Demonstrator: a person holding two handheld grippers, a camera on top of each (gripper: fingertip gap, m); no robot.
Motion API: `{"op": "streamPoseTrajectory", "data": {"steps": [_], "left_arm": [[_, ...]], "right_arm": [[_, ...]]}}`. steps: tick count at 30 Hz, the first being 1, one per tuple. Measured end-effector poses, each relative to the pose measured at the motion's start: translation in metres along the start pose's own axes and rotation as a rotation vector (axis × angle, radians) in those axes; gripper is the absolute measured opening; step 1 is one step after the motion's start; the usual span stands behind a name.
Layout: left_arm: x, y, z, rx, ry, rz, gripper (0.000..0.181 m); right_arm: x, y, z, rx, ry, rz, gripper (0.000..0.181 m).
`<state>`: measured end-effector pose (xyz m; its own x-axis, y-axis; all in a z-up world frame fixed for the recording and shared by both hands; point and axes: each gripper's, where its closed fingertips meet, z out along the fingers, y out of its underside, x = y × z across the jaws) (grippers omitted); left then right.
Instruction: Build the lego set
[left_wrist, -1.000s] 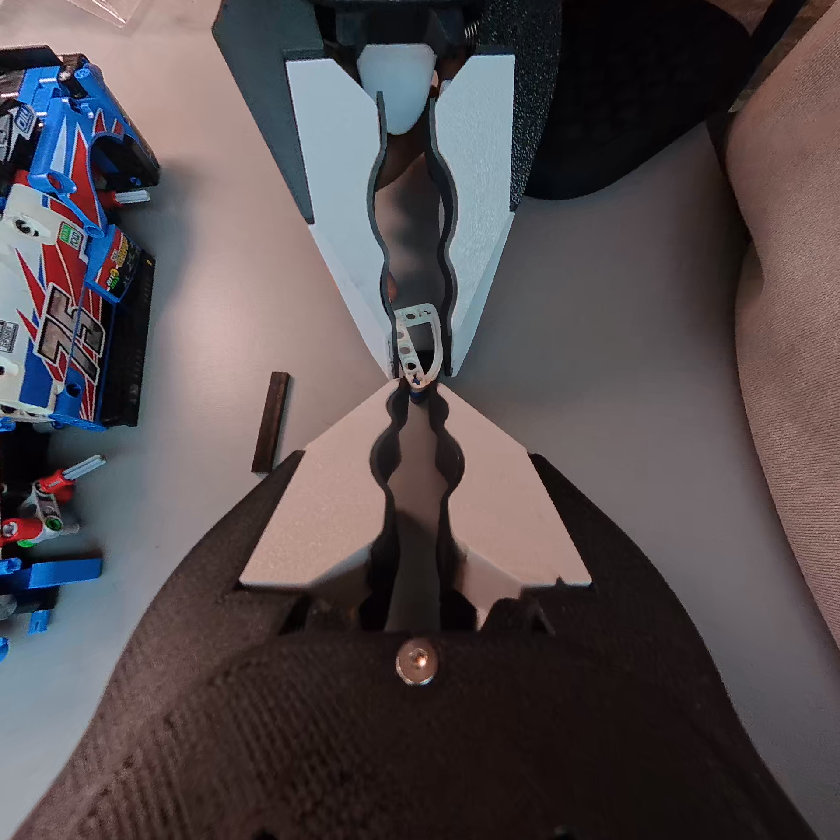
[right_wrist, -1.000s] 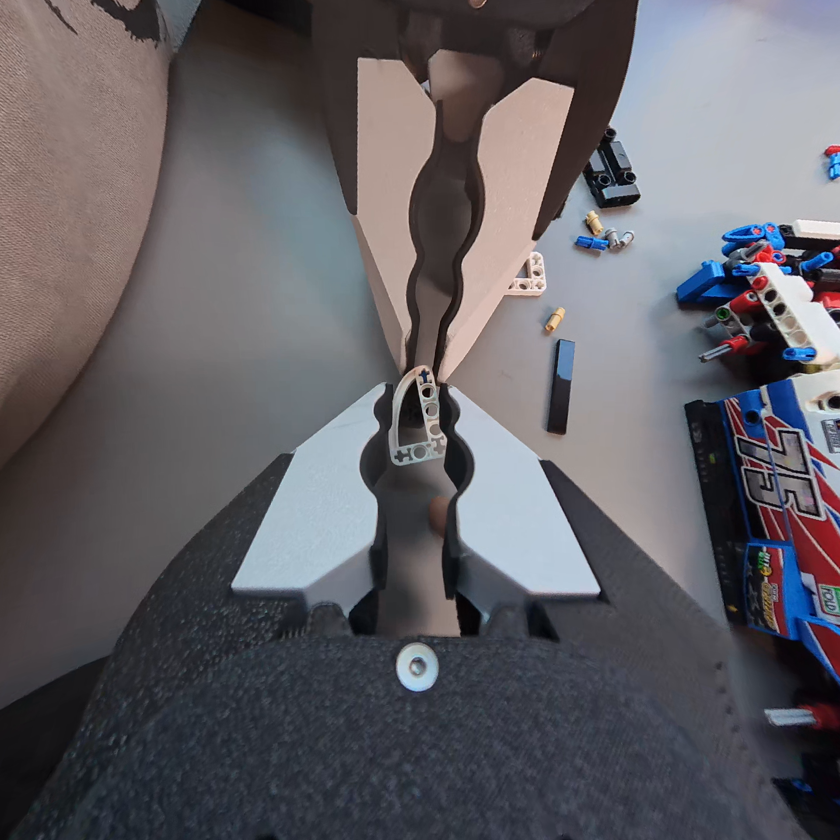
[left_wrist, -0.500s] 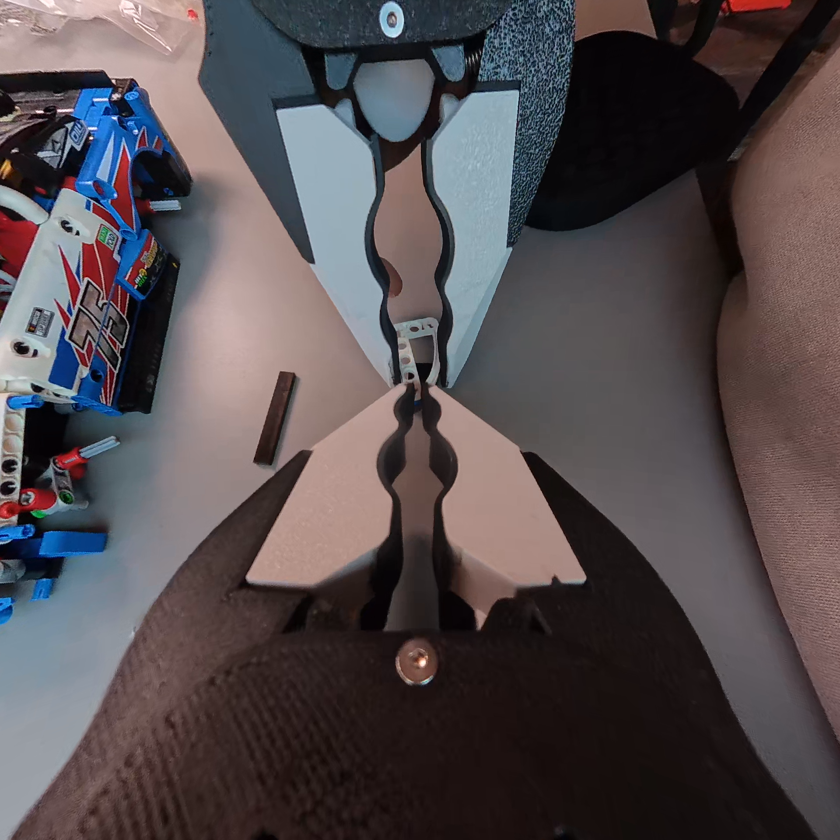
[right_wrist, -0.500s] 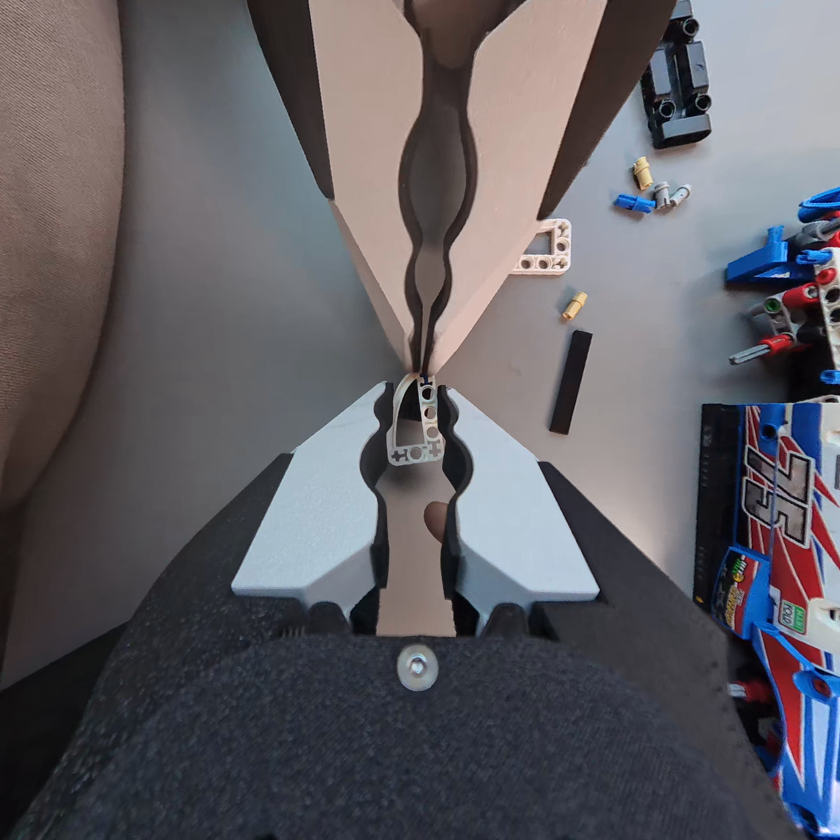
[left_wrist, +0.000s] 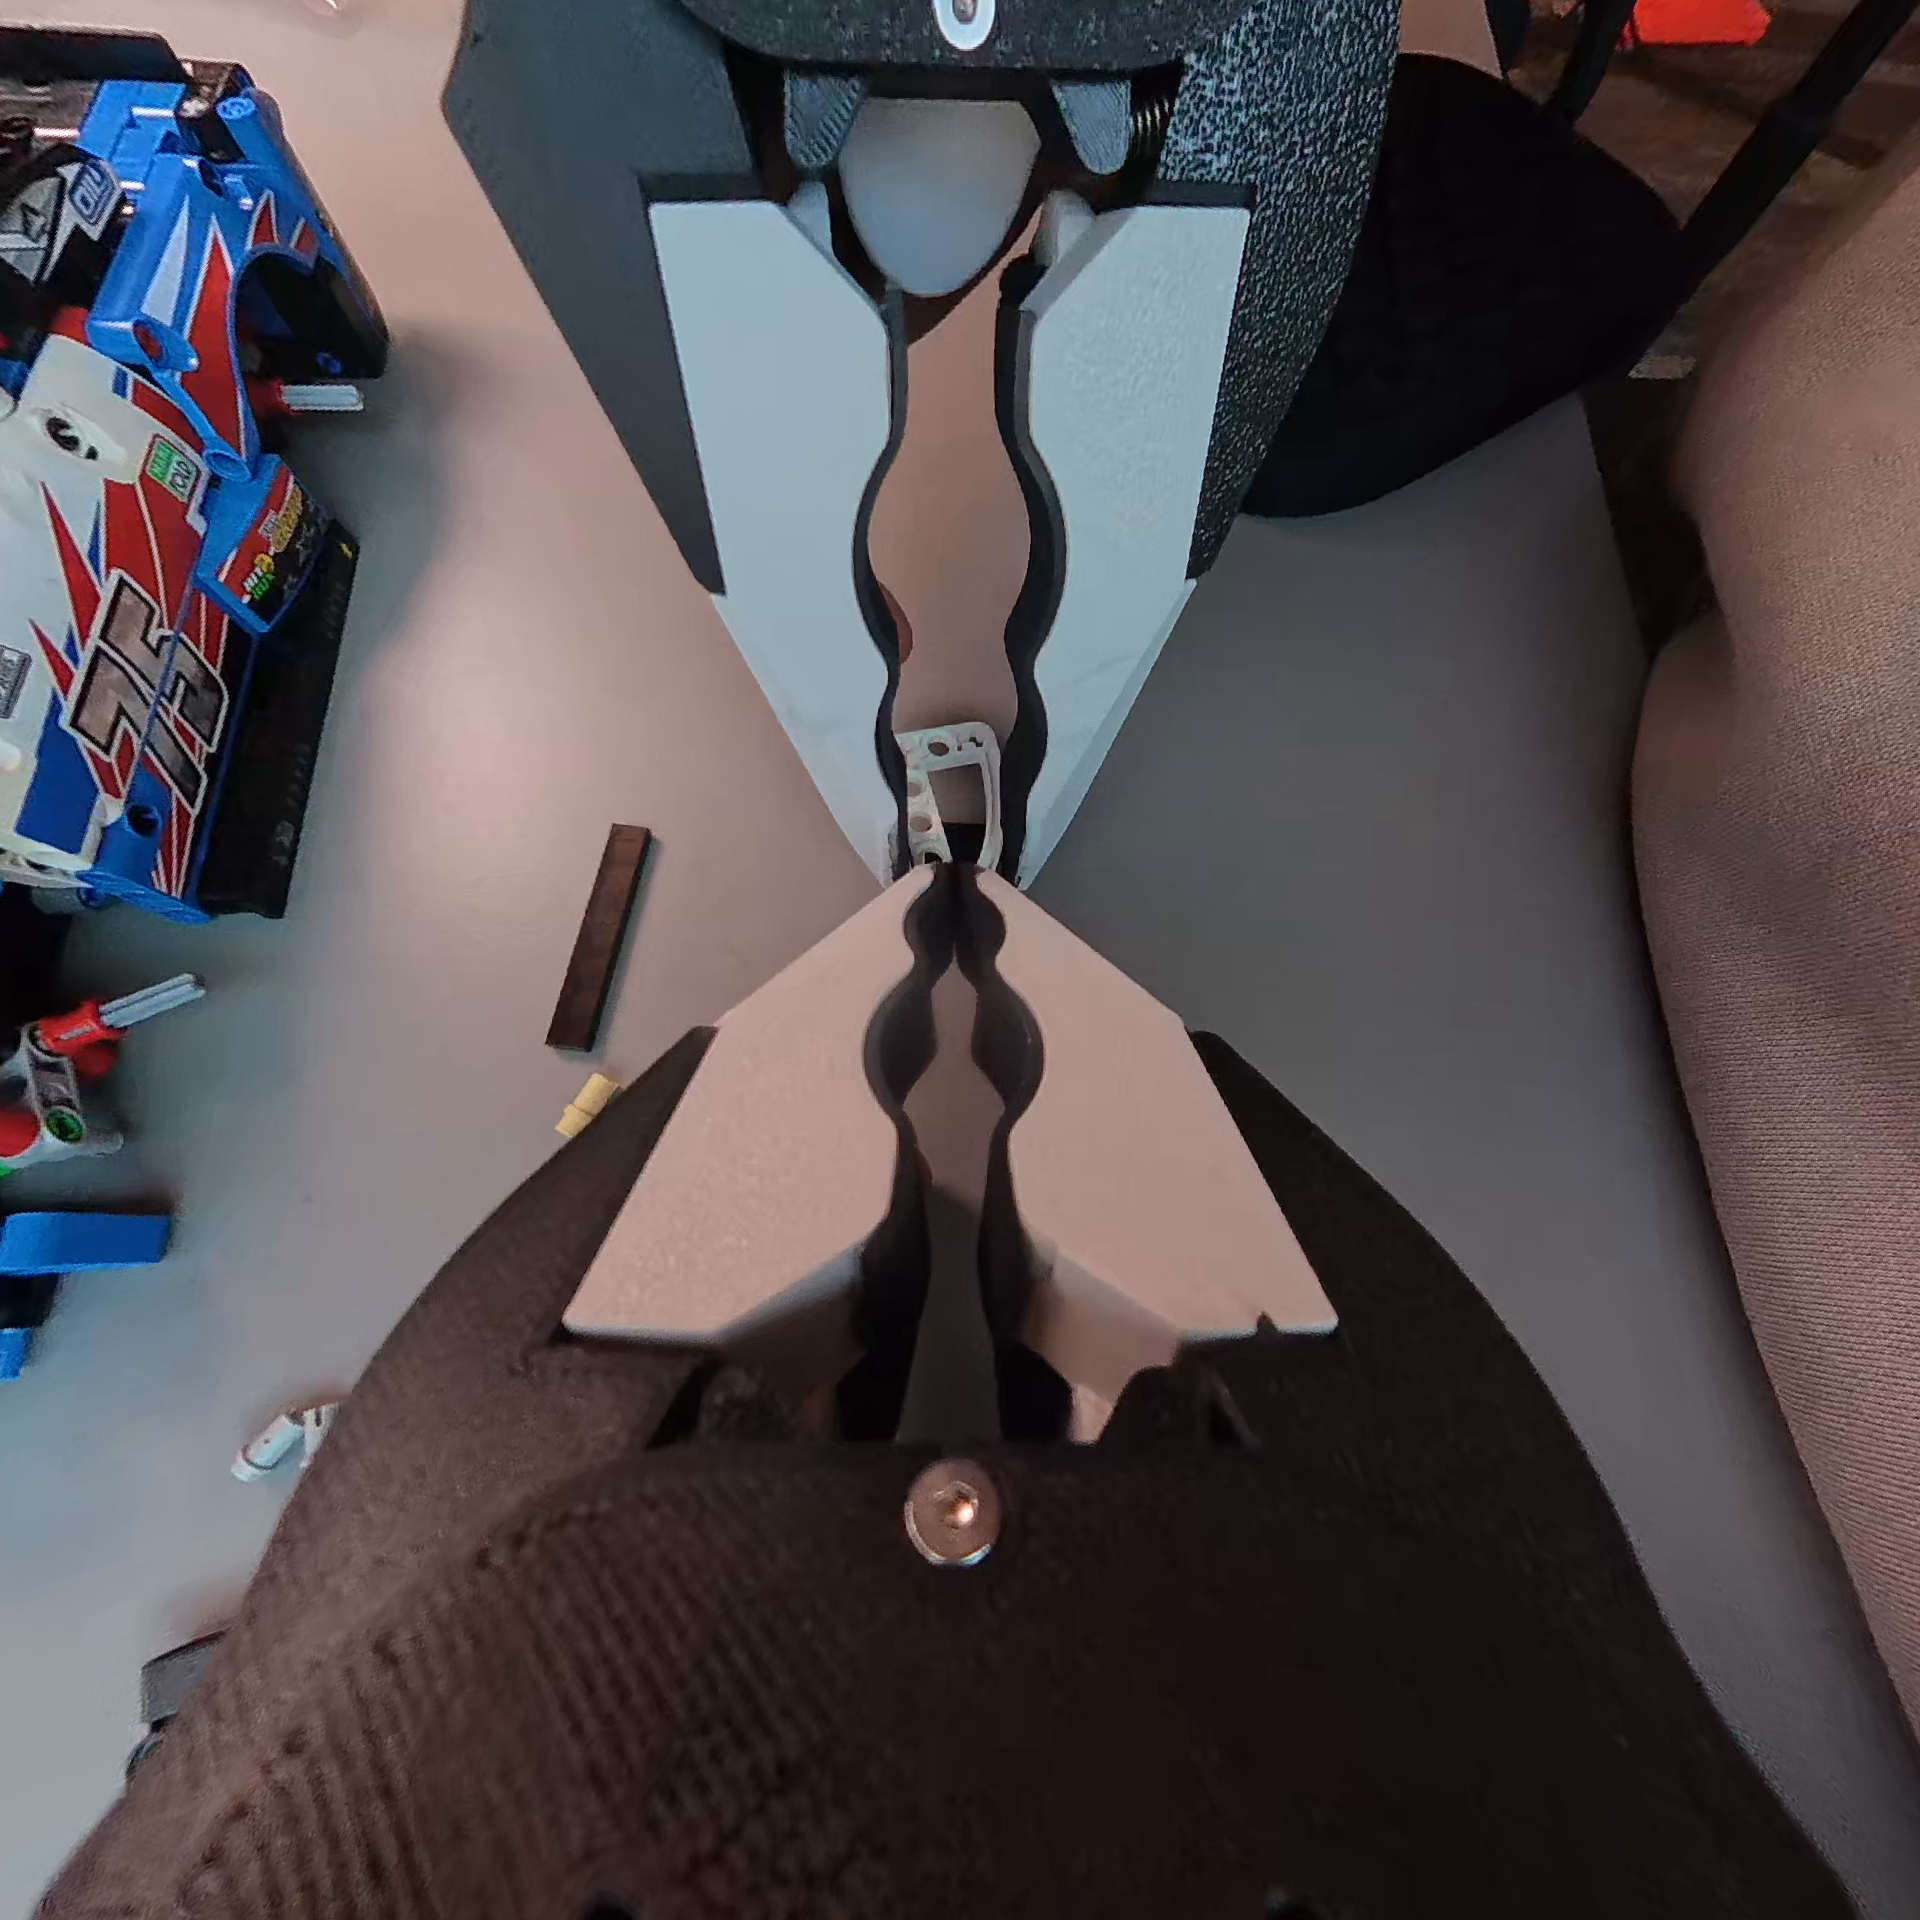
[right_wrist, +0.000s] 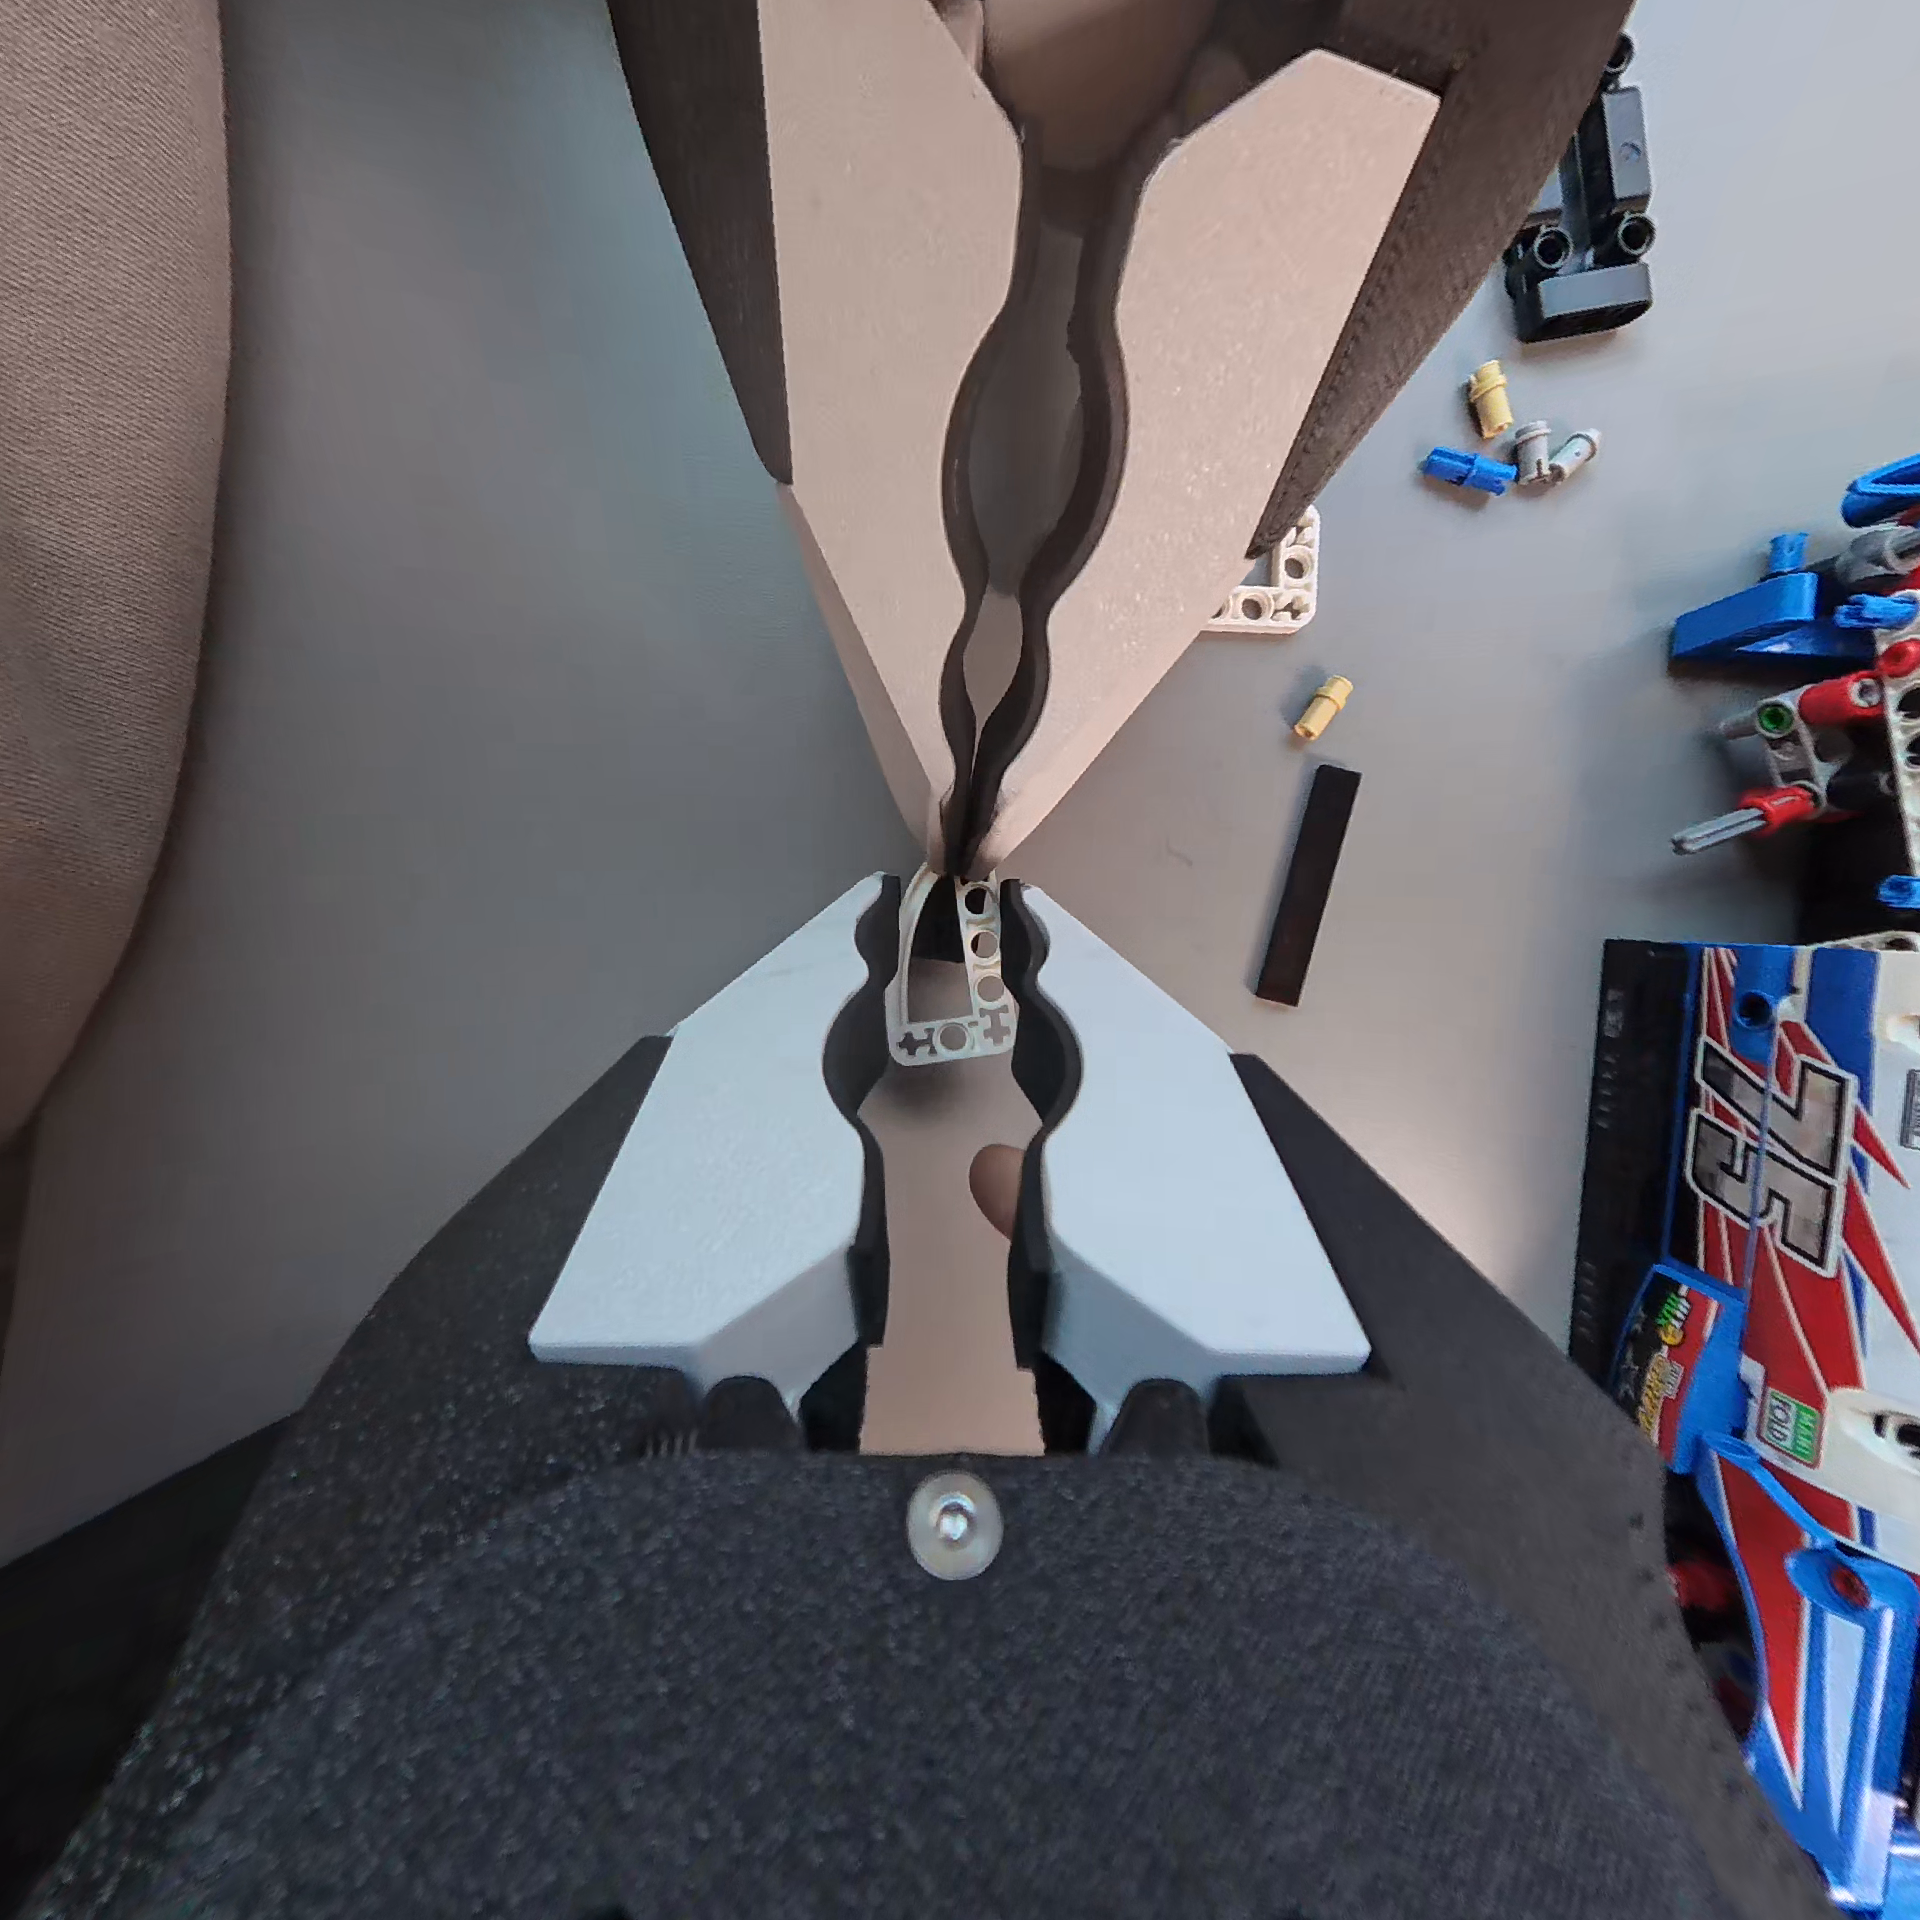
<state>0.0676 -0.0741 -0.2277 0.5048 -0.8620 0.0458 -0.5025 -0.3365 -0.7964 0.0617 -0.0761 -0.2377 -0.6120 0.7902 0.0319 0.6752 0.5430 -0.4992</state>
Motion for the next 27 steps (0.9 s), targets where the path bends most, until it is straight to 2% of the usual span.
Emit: {"op": "streamPoseTrajectory", "data": {"steps": [7,12,19,27], "left_arm": [[-0.001,-0.001,-0.001,0.045,0.011,-0.028,0.0],[-0.013,-0.001,-0.019,0.046,0.0,-0.078,0.012],[-0.005,0.01,-0.005,-0.026,0.0,-0.025,0.019],[-0.009,0.007,-0.007,0.021,-0.023,0.003,0.027]], "right_arm": [[0.0,0.0,0.0,0.0,-0.009,0.003,0.017],[0.0,0.002,-0.001,0.037,0.0,0.021,0.017],[-0.001,0.006,0.002,0.056,0.026,0.039,0.025],[0.002,0.009,-0.006,0.117,0.045,0.086,0.027]]}}
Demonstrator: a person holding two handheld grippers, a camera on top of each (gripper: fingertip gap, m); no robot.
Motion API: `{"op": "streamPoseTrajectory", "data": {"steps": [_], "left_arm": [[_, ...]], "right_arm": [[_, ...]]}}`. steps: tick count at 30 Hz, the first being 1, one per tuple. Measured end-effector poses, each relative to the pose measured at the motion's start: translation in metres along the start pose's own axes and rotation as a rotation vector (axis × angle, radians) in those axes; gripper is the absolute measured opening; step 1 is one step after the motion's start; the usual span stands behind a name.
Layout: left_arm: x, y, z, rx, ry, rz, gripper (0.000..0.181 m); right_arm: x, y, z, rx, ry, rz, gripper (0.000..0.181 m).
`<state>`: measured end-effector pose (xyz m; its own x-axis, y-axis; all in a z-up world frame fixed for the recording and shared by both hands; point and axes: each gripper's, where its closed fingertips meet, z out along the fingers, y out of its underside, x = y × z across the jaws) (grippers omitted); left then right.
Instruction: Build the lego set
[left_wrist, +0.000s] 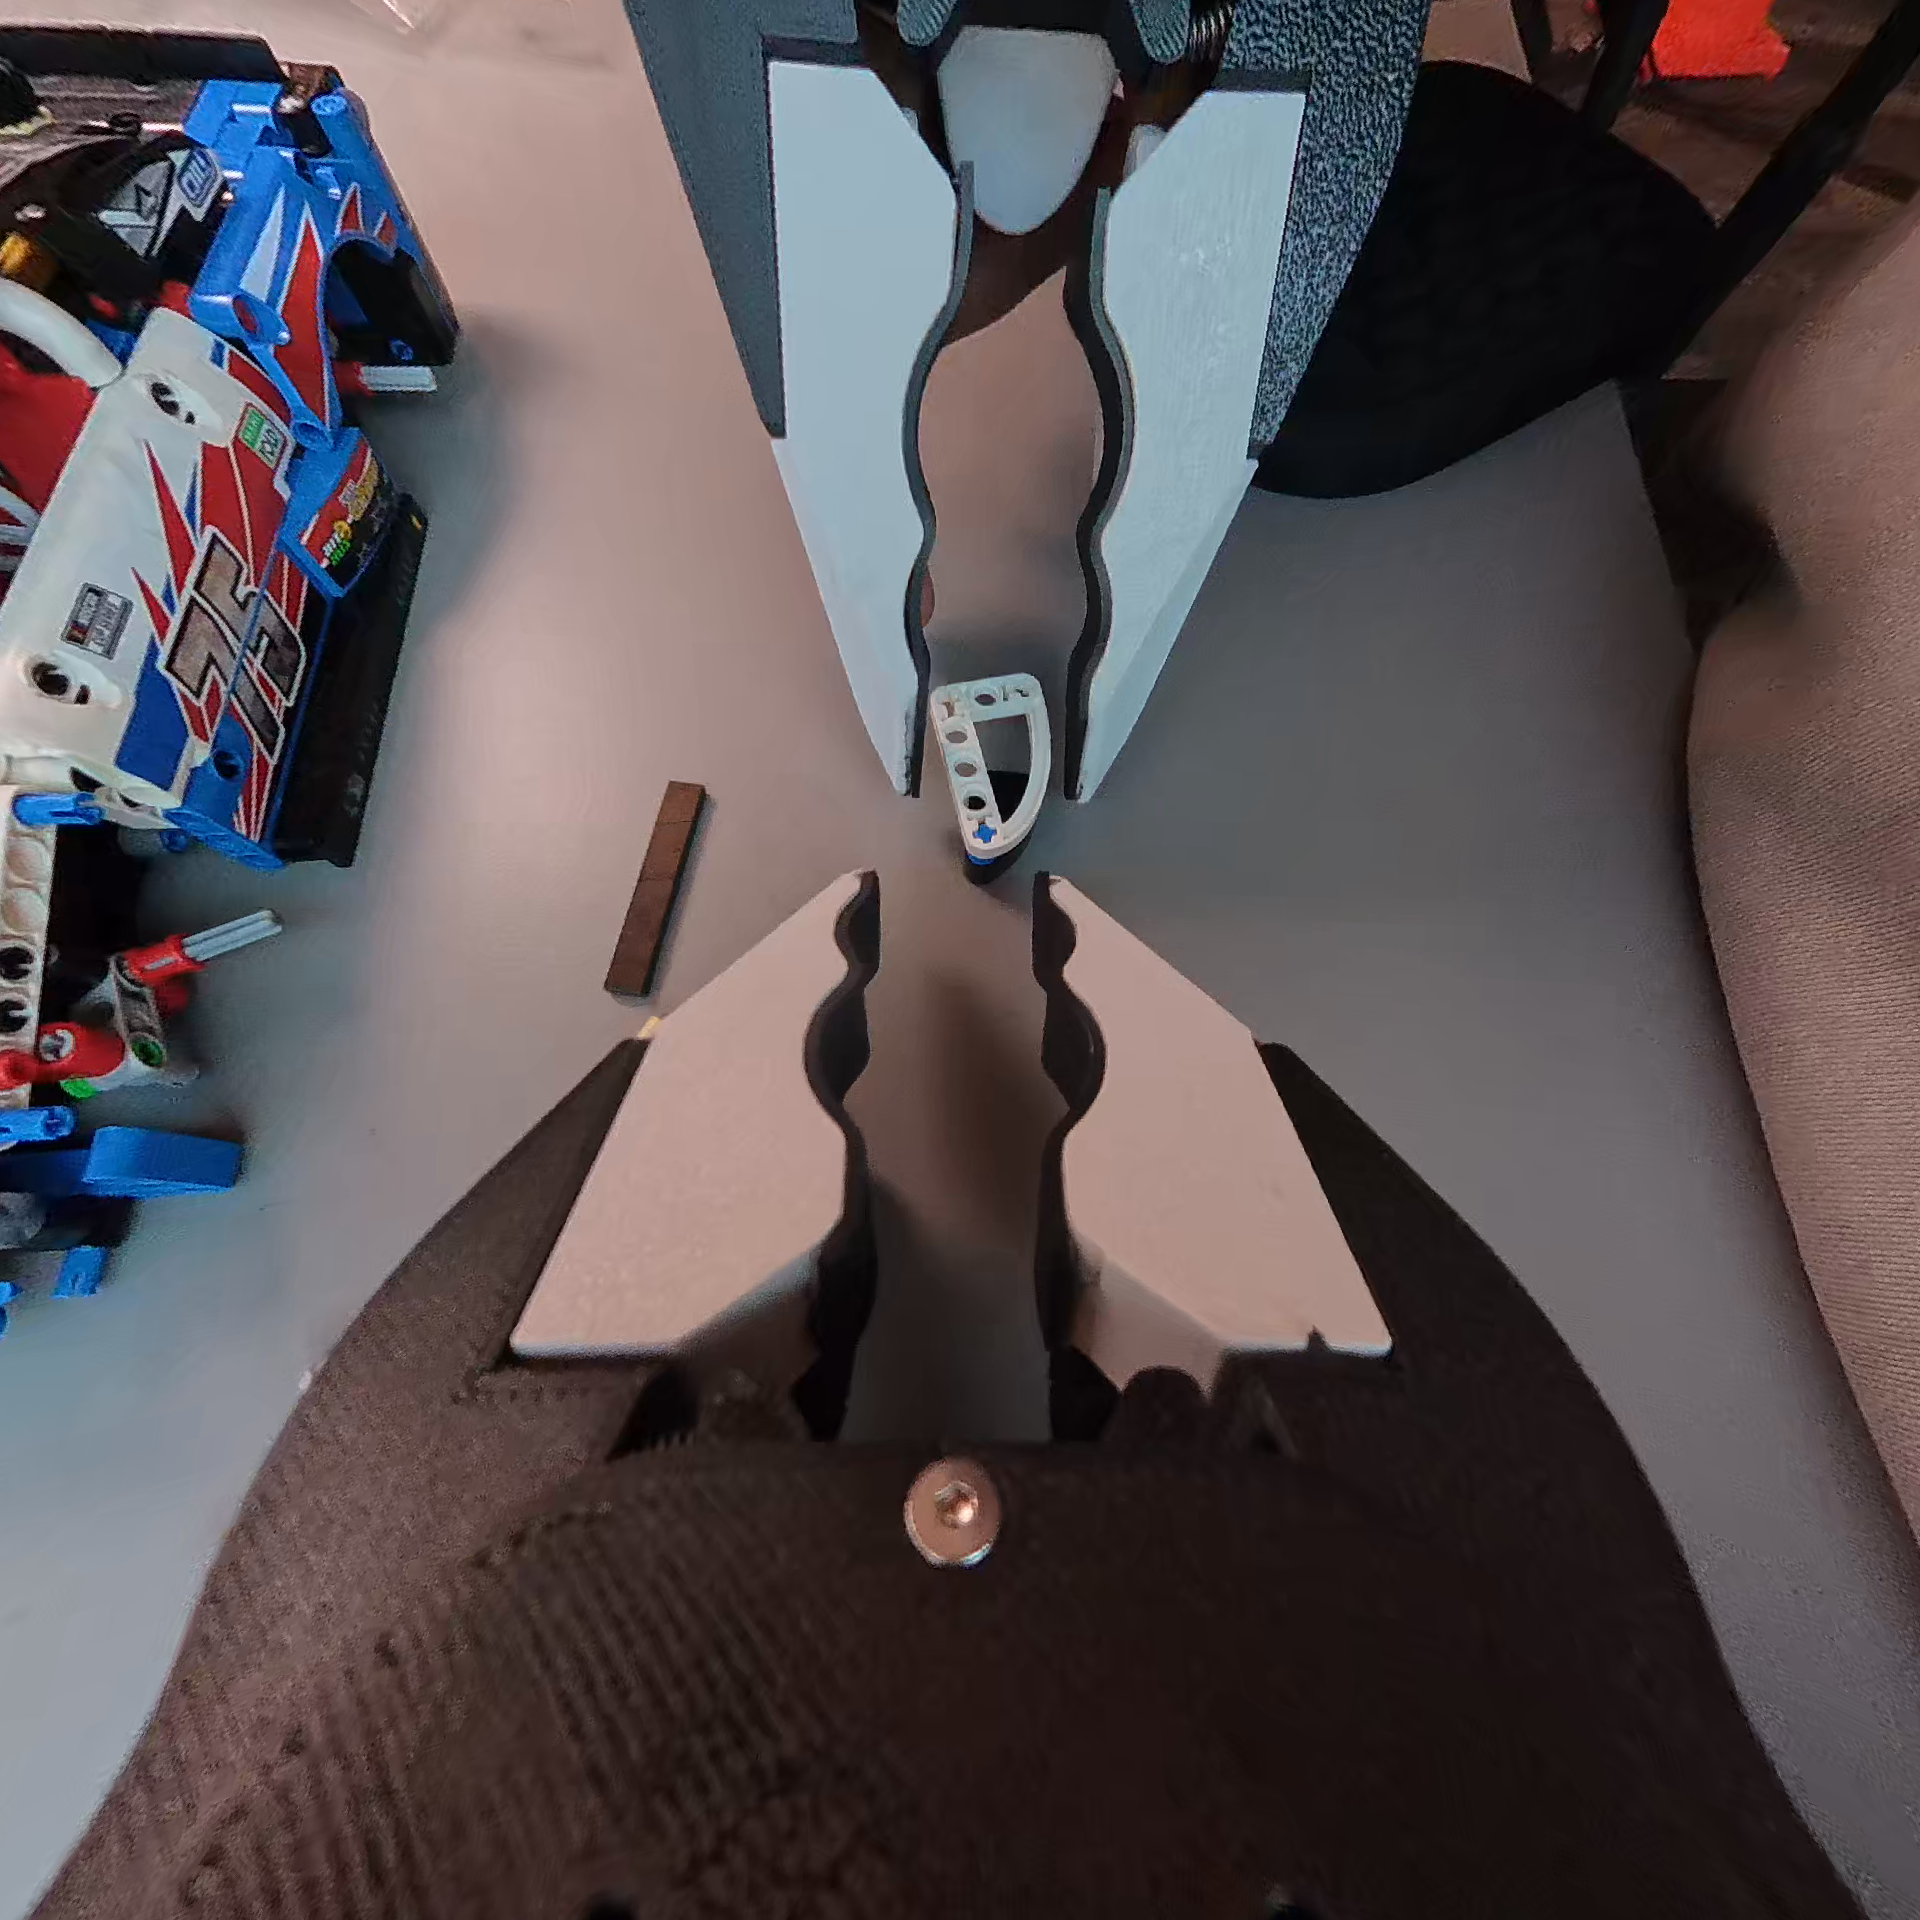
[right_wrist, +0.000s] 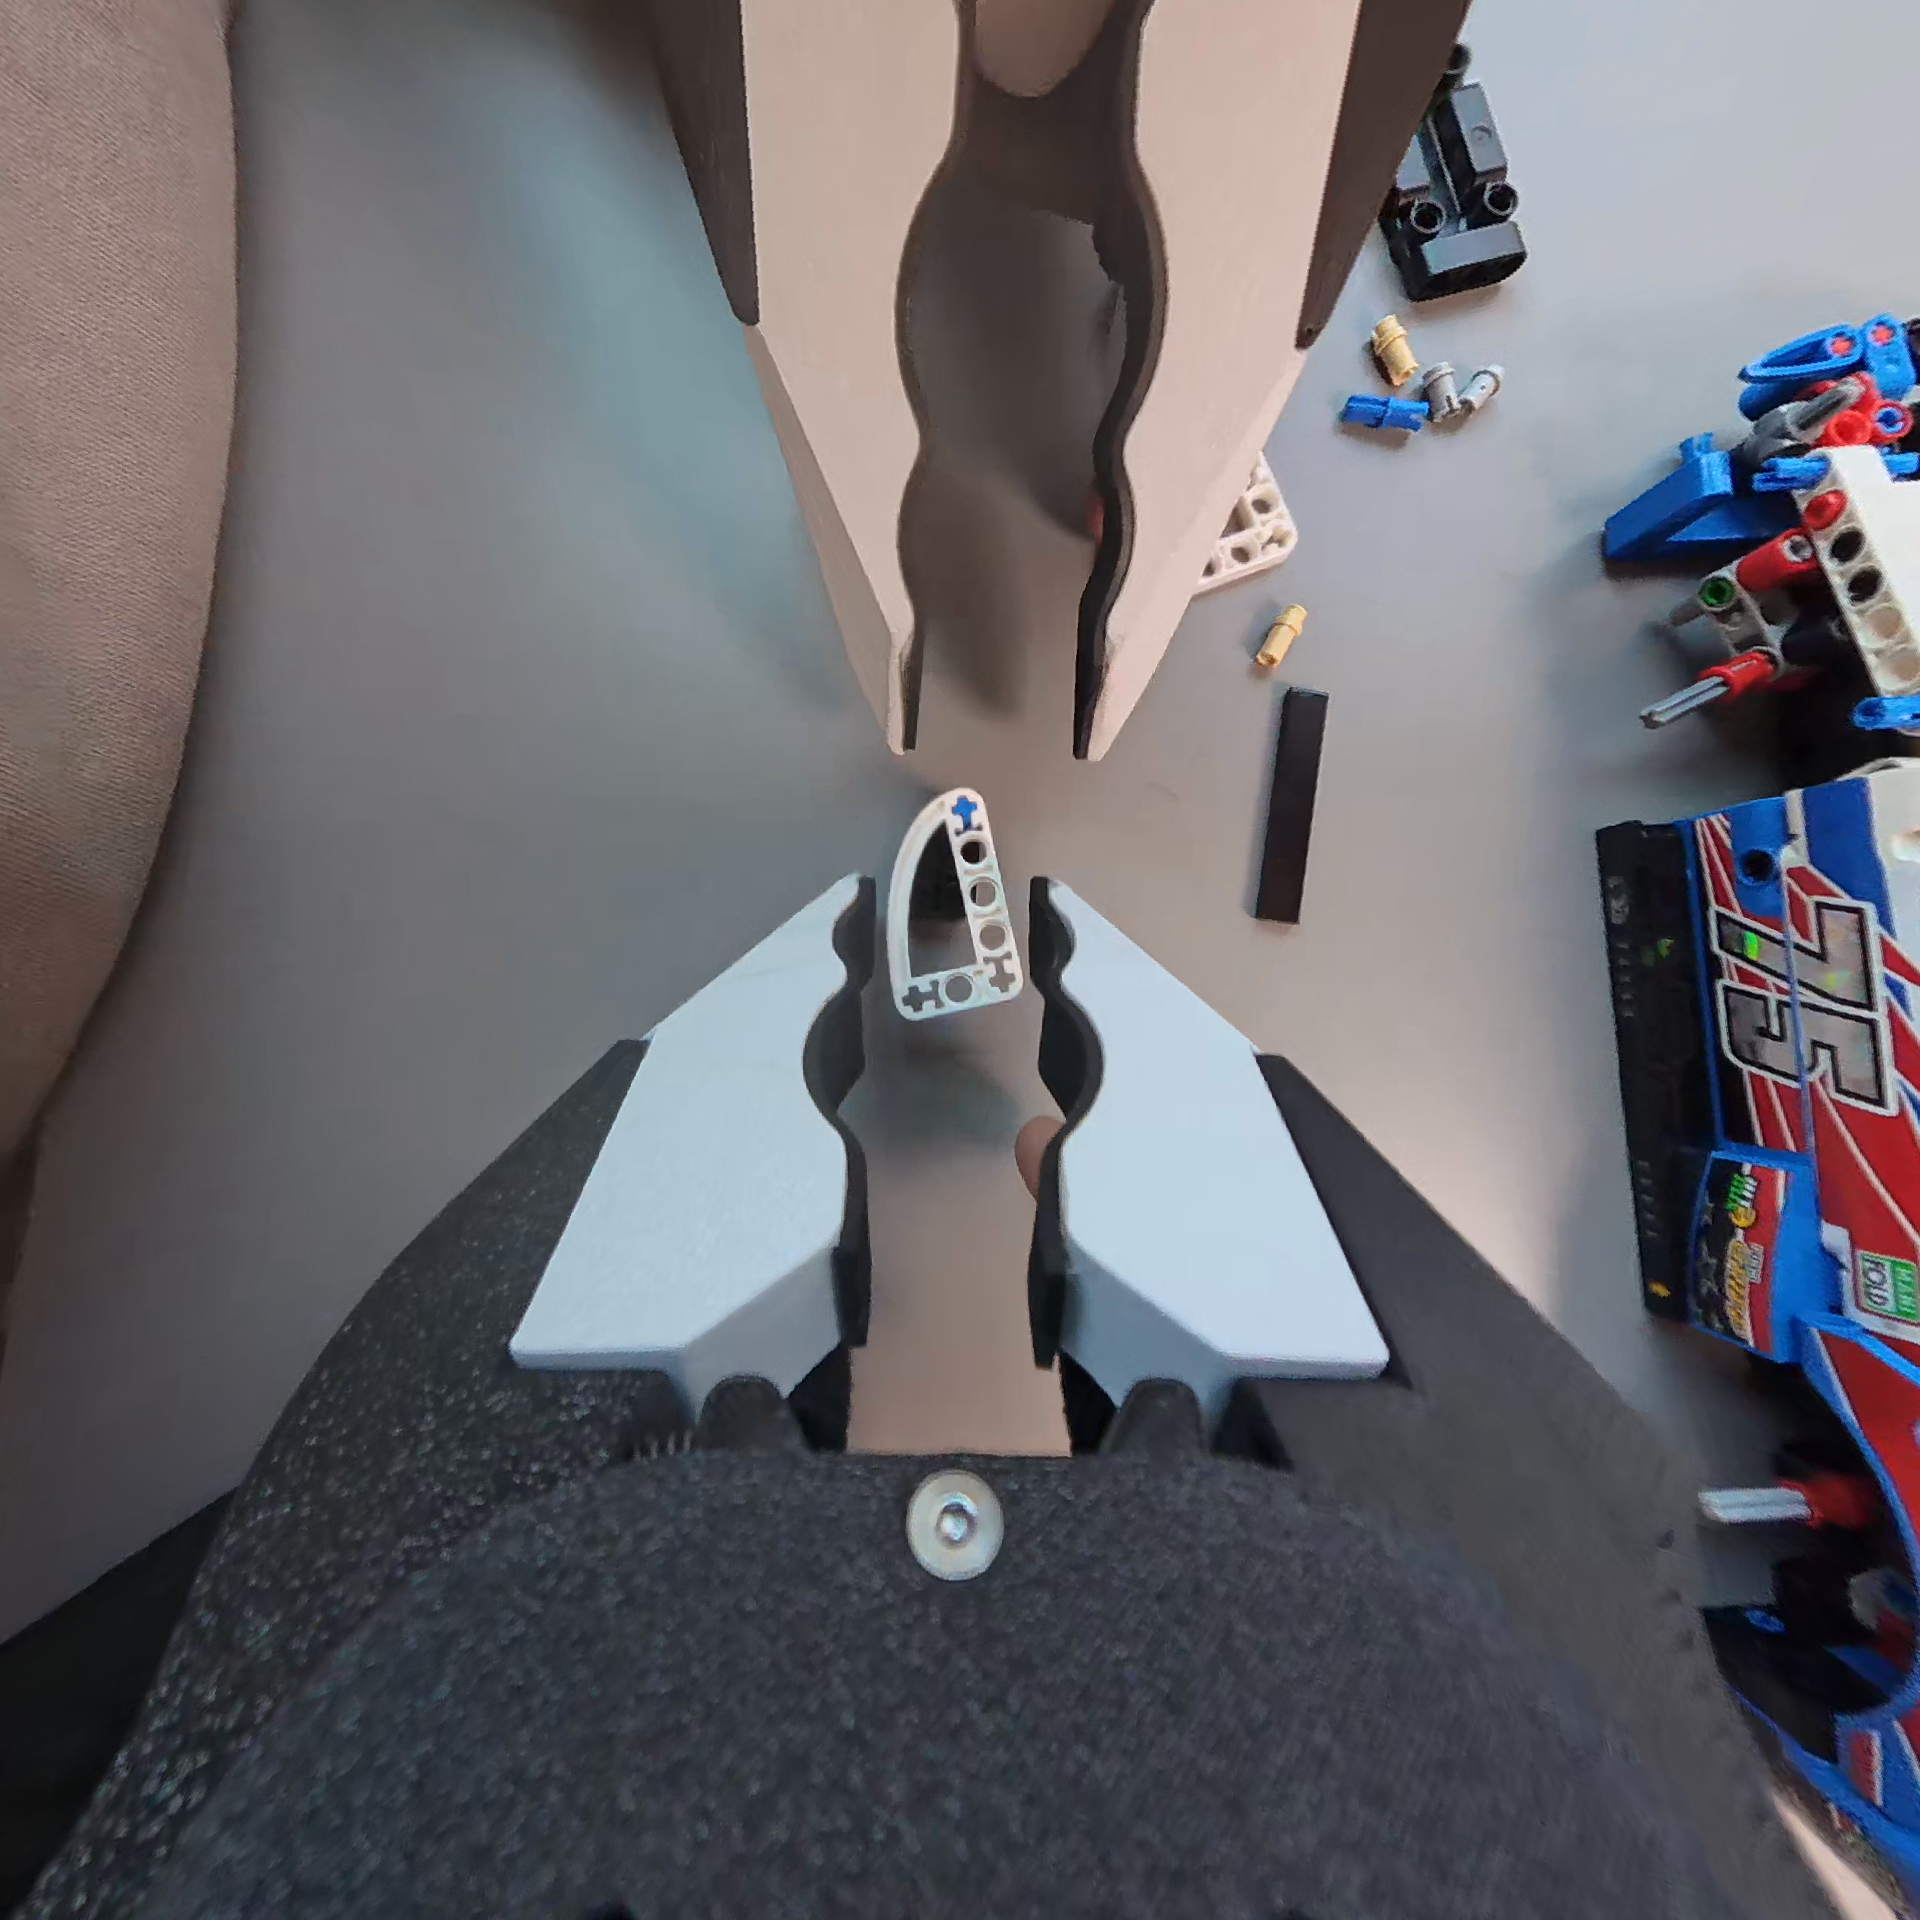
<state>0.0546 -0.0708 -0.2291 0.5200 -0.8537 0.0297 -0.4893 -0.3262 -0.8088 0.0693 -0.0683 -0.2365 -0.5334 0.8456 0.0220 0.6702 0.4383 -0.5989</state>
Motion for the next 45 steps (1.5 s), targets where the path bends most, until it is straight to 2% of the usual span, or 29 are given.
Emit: {"op": "streamPoseTrajectory", "data": {"steps": [2,5,9,13,17,19,21,25,35,45], "left_arm": [[0.002,0.001,0.002,-0.01,0.0,0.016,0.028],[0.006,0.002,0.004,-0.022,0.004,0.034,0.03],[0.01,-0.014,-0.003,0.074,0.021,0.044,0.027],[0.017,-0.031,-0.012,0.171,0.022,0.11,0.012],[0.019,-0.041,-0.018,0.233,0.005,0.123,0.013],[0.02,-0.045,-0.021,0.266,0.019,0.11,0.02],[0.022,-0.048,-0.023,0.282,0.029,0.103,0.014],[0.021,-0.049,-0.025,0.291,0.013,0.123,0.013],[0.012,-0.064,-0.043,0.435,0.0,0.09,0.013],[0.007,-0.07,-0.05,0.503,-0.016,0.056,0.013]], "right_arm": [[-0.003,0.005,0.001,-0.021,-0.02,-0.006,0.021],[-0.007,-0.007,-0.004,0.04,-0.001,-0.034,0.021],[-0.007,-0.029,-0.02,0.114,0.073,-0.105,0.021],[-0.007,-0.042,-0.034,0.168,0.105,-0.104,0.021],[-0.007,-0.047,-0.042,0.196,0.127,-0.087,0.021],[-0.008,-0.048,-0.042,0.198,0.137,-0.095,0.021],[-0.009,-0.05,-0.042,0.199,0.142,-0.1,0.021],[-0.008,-0.052,-0.044,0.216,0.142,-0.098,0.021],[0.004,-0.076,-0.06,0.498,0.087,-0.001,0.022],[0.01,-0.08,-0.067,0.67,0.027,0.089,0.024]]}}
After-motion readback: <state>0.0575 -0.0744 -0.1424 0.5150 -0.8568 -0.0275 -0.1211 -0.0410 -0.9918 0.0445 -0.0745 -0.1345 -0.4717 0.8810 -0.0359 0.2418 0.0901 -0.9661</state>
